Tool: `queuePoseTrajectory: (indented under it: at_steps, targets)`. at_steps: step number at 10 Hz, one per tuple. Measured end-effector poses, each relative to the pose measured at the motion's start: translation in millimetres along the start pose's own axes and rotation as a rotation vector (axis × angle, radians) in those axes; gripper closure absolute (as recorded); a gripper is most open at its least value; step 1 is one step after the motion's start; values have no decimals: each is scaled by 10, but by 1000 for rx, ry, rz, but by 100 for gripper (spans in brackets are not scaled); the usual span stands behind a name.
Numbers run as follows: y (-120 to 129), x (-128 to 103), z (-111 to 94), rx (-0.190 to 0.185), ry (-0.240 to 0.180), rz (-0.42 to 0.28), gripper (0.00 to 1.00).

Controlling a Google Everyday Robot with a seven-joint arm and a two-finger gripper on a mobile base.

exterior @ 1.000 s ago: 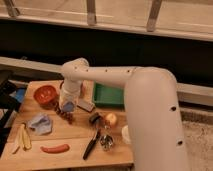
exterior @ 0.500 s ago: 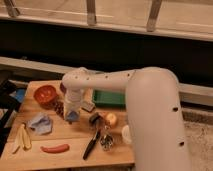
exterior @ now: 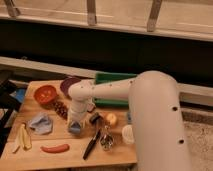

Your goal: Place sponge in table surface

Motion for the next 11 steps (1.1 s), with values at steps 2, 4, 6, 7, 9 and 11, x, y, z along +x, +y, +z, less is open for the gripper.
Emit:
queuePoseTrajectory:
  at_steps: [2, 4, 6, 7, 9, 11]
  targets:
    - [19, 35, 27, -16, 6, 18, 86]
    - [-16, 23, 31, -26, 7, 40, 68]
    - [25, -3, 32, -39, 6, 46, 46]
    - [55, -25, -9, -41, -2, 40, 36]
    - [103, -49, -68, -35, -12, 25, 27]
    - [155, -66, -88, -30, -13, 9, 27]
